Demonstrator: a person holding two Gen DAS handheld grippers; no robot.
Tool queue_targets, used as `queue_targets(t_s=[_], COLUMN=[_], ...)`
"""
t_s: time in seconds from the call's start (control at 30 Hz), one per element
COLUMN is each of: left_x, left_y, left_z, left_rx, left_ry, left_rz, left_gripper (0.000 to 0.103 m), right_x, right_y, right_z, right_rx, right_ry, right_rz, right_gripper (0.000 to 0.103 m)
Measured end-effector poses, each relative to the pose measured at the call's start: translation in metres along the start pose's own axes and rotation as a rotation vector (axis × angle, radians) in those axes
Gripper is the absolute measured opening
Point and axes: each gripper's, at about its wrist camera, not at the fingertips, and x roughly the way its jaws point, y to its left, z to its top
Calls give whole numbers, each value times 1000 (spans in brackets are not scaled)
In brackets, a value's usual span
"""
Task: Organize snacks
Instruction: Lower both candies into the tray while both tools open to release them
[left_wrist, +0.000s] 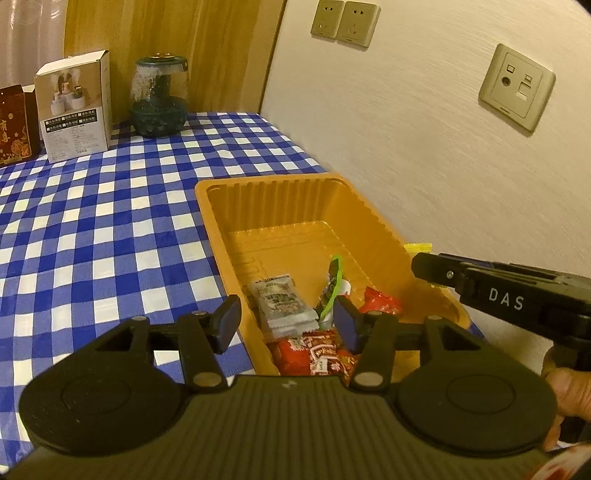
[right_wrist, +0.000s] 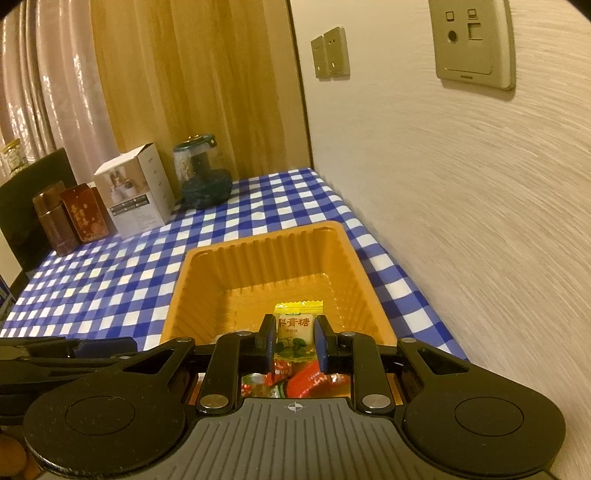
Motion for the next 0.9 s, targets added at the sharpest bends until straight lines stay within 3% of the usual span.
queue_targets(t_s=[0.47, 0.57, 0.6, 0.63, 0.67, 0.9], left_x=[29, 34, 34, 35, 35, 30], left_y=[14, 17, 18, 19, 20, 30], left_z=[26, 30, 31, 31, 31, 19], left_rx=[30, 34, 36, 36, 34, 12], left_ry=[-16, -20, -21, -23, -24, -15], left_rz=[28, 30, 31, 32, 33, 44], left_gripper=[55, 55, 56, 57, 60, 67], right_x=[46, 57, 60, 63, 64, 59], right_y=[2, -2, -5, -9, -12, -24], right_z=[19, 22, 23, 24, 25, 20], right_rx=[-13, 12, 37, 71, 89, 136], right_ry=[8, -4, -7, -13, -22, -21], right_rz=[27, 73, 96, 106, 101, 52], right_gripper=[22, 23, 34, 63, 74, 74])
